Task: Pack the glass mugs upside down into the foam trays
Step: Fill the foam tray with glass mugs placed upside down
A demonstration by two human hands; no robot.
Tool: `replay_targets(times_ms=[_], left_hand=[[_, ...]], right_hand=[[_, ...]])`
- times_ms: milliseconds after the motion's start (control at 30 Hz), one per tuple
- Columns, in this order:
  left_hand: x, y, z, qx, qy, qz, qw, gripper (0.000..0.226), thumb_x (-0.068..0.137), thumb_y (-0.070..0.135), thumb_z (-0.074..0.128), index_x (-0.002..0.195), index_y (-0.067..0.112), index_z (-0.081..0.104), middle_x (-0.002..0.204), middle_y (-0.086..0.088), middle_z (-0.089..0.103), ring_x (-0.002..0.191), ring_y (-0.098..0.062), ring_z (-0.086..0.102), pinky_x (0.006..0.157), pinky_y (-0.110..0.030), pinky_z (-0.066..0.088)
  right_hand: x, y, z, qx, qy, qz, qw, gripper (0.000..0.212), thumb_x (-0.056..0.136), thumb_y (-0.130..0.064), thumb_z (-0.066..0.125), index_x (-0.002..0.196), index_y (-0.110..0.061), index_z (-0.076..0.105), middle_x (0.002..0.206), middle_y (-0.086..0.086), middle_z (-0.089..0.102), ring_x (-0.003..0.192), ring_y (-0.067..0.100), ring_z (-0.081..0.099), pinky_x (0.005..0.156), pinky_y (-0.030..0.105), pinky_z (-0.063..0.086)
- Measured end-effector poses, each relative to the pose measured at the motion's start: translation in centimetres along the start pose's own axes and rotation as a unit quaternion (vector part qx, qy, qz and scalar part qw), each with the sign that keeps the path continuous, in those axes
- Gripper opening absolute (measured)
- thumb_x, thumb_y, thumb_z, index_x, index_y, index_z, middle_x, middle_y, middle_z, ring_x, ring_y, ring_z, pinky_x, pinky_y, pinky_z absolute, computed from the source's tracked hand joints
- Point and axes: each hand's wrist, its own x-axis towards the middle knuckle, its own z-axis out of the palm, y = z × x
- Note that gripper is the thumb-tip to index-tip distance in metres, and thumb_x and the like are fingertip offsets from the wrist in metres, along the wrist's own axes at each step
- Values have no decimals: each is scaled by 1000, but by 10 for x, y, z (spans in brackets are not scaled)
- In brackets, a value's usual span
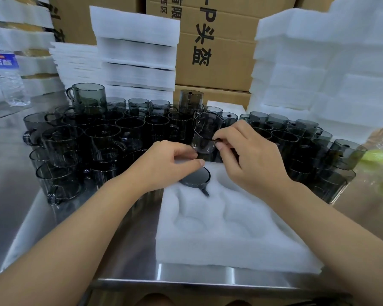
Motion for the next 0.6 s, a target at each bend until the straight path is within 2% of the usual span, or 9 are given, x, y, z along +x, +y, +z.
replay_targets(times_ms=[33, 100, 167, 200, 267, 333, 433, 600], left_hand=[[0, 1, 0, -13, 4, -2, 1000, 41, 77, 47, 70, 116, 35, 65, 101, 17, 71, 99, 7, 62, 98, -28, 48], [0, 2, 1, -48, 19, -6, 999, 78, 71, 52, 73, 141, 35, 42, 103, 14, 71, 100, 4, 63, 97, -26, 47], [-1, 4, 2, -61, 32, 7, 998, 105, 61, 53, 75, 149, 39, 18, 105, 14, 69, 100, 2, 64, 94, -17, 46], [-3, 5, 3, -63, 35, 25, 997, 108, 59, 51, 76, 148, 41, 16, 104, 15, 69, 98, 3, 64, 92, -14, 46], [-4, 7, 3, -71, 30, 54, 996, 102, 58, 47, 77, 144, 43, 23, 101, 12, 69, 96, 1, 66, 93, -17, 48], [-5, 8, 2, -77, 23, 66, 995, 92, 59, 43, 78, 139, 43, 30, 101, 5, 70, 96, -4, 67, 94, -26, 50], [-5, 8, 2, -90, 27, 73, 993, 80, 60, 38, 78, 129, 40, 37, 103, -1, 69, 96, -9, 67, 93, -32, 52], [-5, 8, 3, -108, 36, 91, 989, 69, 57, 38, 80, 116, 38, 45, 94, 8, 73, 86, -4, 69, 82, -21, 55]], right_hand=[[0, -2, -1, 15, 7, 2, 1000, 17, 90, -12, 53, 98, -8, 67, 88, 5, 61, 68, 24, 60, 46, 37, 47], [-1, -4, -4, 40, 1, -5, 999, 22, 90, -17, 47, 97, -8, 66, 88, 4, 60, 71, 24, 60, 50, 39, 47], [-2, -5, -5, 64, -24, -24, 997, 27, 87, -21, 44, 97, -8, 65, 89, 4, 58, 72, 23, 58, 55, 41, 48], [-3, -5, -6, 78, -38, -28, 996, 27, 86, -23, 45, 97, -7, 64, 90, 4, 57, 72, 24, 56, 57, 42, 48], [-3, -4, -7, 110, -51, -24, 992, 28, 84, -27, 47, 95, -6, 62, 91, 6, 54, 69, 25, 54, 57, 44, 48], [-4, -3, -6, 134, -44, -11, 990, 30, 82, -31, 50, 92, -5, 61, 92, 7, 52, 68, 26, 54, 58, 44, 49], [-5, -2, -4, 155, -27, 2, 988, 33, 80, -38, 59, 89, -7, 60, 95, 2, 47, 73, 19, 54, 61, 41, 52], [-4, 0, -2, 160, -18, 25, 987, 45, 73, -52, 67, 83, -9, 55, 102, -1, 46, 78, 15, 50, 62, 43, 52]])
